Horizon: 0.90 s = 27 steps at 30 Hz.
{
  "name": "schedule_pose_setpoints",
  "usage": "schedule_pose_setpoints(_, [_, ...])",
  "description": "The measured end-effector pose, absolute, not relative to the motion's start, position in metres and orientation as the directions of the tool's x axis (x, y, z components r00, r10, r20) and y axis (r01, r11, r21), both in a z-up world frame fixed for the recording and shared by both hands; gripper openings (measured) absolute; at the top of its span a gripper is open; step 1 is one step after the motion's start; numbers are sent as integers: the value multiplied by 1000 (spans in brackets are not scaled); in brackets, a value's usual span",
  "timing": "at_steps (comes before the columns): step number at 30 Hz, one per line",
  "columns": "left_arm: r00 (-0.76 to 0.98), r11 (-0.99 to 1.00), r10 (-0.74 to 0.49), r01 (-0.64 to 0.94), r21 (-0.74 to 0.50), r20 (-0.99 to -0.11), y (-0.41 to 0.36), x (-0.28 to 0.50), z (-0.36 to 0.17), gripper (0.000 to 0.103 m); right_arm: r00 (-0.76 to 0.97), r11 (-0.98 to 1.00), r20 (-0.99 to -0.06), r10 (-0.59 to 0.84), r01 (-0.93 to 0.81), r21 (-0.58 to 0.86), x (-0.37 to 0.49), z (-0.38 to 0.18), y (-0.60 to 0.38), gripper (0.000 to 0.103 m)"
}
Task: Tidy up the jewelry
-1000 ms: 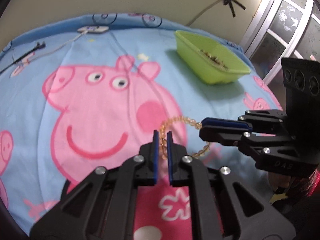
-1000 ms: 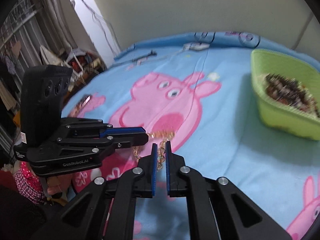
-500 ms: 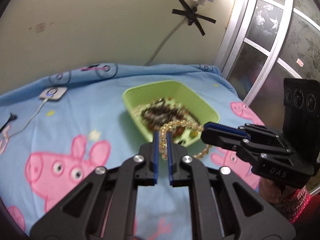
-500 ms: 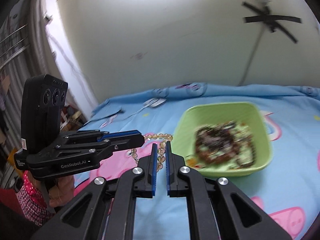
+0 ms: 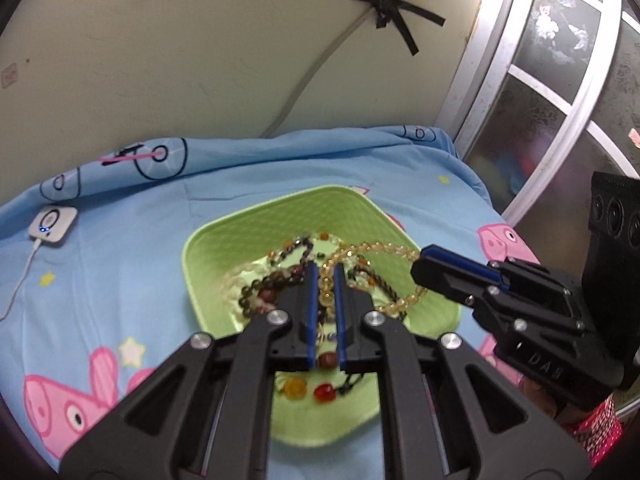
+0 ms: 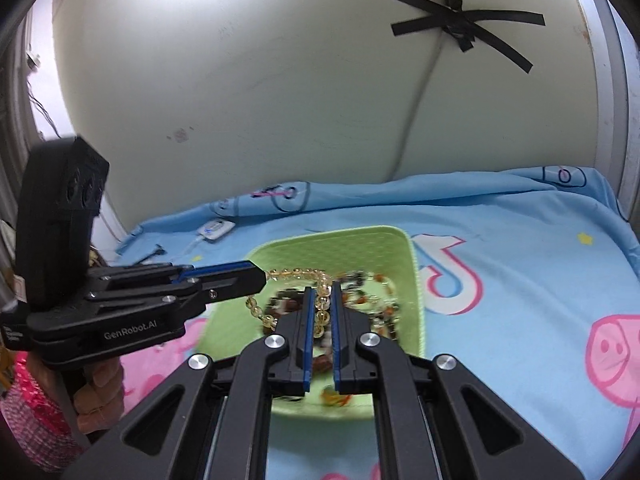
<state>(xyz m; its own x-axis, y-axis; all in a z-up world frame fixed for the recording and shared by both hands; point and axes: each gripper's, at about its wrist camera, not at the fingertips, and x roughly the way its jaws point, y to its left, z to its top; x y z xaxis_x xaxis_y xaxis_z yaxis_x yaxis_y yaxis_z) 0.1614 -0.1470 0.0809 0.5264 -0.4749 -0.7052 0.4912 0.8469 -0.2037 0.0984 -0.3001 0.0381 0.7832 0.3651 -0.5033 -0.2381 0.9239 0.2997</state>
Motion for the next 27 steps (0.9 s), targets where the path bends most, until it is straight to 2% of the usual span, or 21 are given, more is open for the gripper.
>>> schedule_pose_setpoints(2, [523, 859, -455, 472, -200, -720, -151, 169, 73, 9, 800, 939, -506, 323, -206, 275, 104, 31, -303, 0])
schedule_pose_setpoints(4, [508, 867, -445, 450, -213, -737, -148, 173, 68, 15, 813, 946, -507, 288, -158, 284, 108, 24, -310, 0])
schedule_pose_setpoints(7, [521, 875, -449, 421, -239, -726, -133, 171, 67, 15, 821, 923, -474, 318, -153, 353, 105, 24, -325, 0])
schedule_pose_setpoints(11, [573, 896, -428, 371, -245, -698, -104, 156, 76, 15, 840, 917, -435, 324, -165, 364, 97, 34, -327, 0])
schedule_pose_setpoints(15, [636, 930, -352, 320, -180, -687, -80, 133, 80, 16, 830, 902, -427, 358, -189, 389, 85, 39, -316, 0])
schedule_pose_setpoints(17, [668, 946, -305, 294, -136, -679, -70, 119, 78, 29, 832, 897, -415, 368, -200, 394, 71, 41, -306, 0])
schedule_pose_setpoints(18, [682, 952, -285, 283, -116, -673, -66, 112, 78, 40, 831, 892, -410, 375, -203, 404, 65, 39, -300, 0])
schedule_pose_setpoints(19, [701, 959, -258, 268, -90, -665, -63, 104, 76, 44, 828, 887, -410, 383, -205, 414, 60, 37, -296, 0])
schedule_pose_setpoints(24, [744, 975, -162, 222, 12, -648, -51, 70, 63, 46, 814, 876, -425, 396, -197, 439, 25, 19, -264, 1])
schedule_pose_setpoints(27, [741, 975, -142, 220, 38, -656, -48, 57, 53, 61, 802, 853, -421, 423, -195, 484, 6, 5, -247, 17])
